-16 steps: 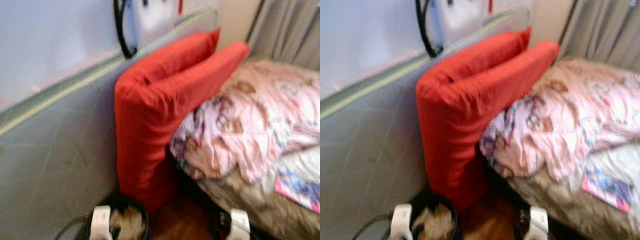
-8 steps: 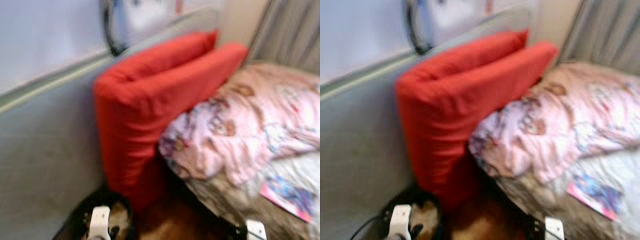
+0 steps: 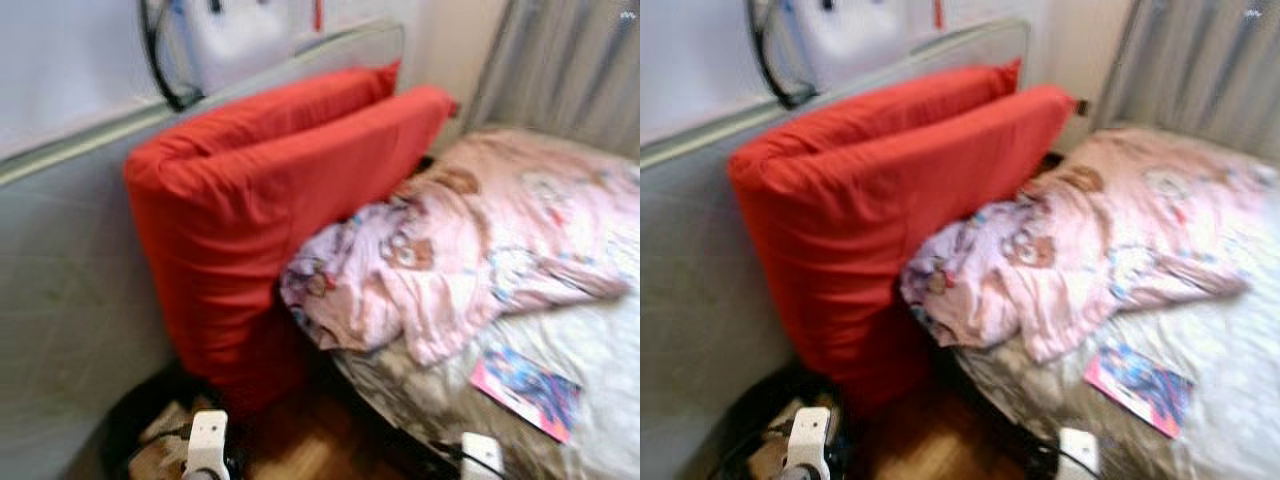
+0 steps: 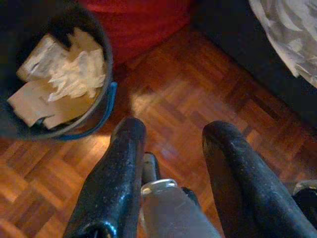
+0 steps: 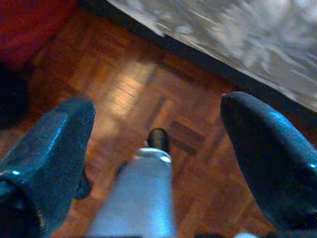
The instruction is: Clean up the room
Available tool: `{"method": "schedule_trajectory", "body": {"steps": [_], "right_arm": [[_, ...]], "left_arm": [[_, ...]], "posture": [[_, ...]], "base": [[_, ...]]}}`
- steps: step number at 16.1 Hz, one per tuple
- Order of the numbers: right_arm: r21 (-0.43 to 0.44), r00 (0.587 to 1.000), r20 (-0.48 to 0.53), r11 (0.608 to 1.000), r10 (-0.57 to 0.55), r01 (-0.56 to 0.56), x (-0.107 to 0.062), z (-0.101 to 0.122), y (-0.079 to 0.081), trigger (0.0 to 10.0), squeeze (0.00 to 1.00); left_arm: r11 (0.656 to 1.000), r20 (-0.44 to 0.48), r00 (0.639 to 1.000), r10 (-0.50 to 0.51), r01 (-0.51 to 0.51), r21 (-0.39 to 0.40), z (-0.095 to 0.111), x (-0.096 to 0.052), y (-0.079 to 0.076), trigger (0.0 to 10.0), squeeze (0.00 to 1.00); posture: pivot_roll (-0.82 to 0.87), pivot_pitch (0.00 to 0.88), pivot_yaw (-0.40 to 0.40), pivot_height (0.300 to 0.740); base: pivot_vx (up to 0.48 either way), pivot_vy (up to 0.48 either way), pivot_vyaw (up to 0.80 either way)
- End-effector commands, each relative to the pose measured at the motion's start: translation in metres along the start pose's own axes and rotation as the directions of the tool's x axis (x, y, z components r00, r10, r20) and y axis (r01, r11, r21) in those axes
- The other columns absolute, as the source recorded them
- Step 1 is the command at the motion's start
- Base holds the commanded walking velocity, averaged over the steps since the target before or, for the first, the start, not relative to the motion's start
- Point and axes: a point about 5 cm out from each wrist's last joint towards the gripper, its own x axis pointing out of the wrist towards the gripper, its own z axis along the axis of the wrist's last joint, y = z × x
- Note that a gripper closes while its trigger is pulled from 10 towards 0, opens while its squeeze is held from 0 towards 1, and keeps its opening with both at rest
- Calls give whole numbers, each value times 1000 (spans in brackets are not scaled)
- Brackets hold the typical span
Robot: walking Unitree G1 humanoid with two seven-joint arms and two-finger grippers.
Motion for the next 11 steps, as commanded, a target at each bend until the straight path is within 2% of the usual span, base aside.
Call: {"method": "schedule_trajectory", "body": {"steps": [1, 5, 11], "right_arm": [[-12, 1000, 1, 1000, -7, 7, 1, 4, 2, 10000, 0], [-19, 1000, 2, 1000, 0, 0, 3, 6, 13, 10000, 0], [-23, 1000, 21, 1000, 9, -9, 4, 15, 9, 10000, 0]], "left_arm": [[1000, -1, 1000, 11, -11, -19, -2, -1, 4, 10000, 0], [1000, -17, 1000, 18, -18, -25, -5, -2, 5, 10000, 0], [999, -26, 999, 29, -30, -35, -7, -3, 8, 10000, 0]], "posture": [[-43, 0, -6, 740], [-43, 0, -7, 740], [-40, 0, -9, 740]], "base": [[0, 0, 0], [0, 0, 0], [0, 0, 0]]}}
